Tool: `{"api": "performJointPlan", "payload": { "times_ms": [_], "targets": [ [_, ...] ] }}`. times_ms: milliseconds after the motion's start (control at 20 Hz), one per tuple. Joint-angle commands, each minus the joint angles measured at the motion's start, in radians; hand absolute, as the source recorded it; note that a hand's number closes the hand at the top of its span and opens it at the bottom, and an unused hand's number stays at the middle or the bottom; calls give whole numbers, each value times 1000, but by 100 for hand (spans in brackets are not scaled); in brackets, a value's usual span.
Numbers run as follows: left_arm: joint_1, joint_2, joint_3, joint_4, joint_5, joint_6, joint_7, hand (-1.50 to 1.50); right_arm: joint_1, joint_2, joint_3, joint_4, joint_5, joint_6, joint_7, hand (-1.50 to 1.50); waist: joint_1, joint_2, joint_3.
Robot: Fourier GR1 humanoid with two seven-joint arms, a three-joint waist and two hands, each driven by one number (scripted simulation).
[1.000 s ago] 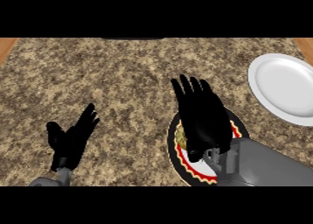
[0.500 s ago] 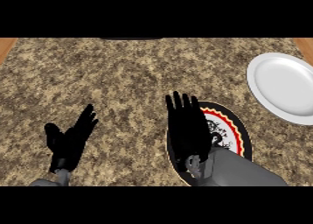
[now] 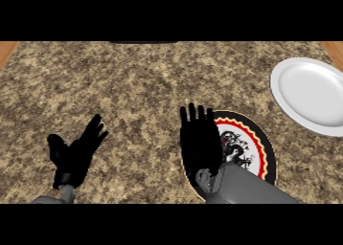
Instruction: Pick the squash from the plate and place it in the plate
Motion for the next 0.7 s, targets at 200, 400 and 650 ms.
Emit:
{"api": "performJointPlan", "payload": {
  "times_ms": [200, 400, 650],
  "targets": [
    [56, 16, 17, 6, 7, -35, 9, 0, 42, 36, -18, 30, 112, 97, 157, -150, 0, 3, -5],
    [56, -19, 2, -5, -12, -15, 22, 0, 77, 56, -43, 18, 137, 132, 129, -150, -2, 3, -5],
    [28, -25, 24, 63, -36, -39, -22, 0, 124, 104, -56, 121, 203, 92, 59, -150, -2, 5, -5]
  ]
}}
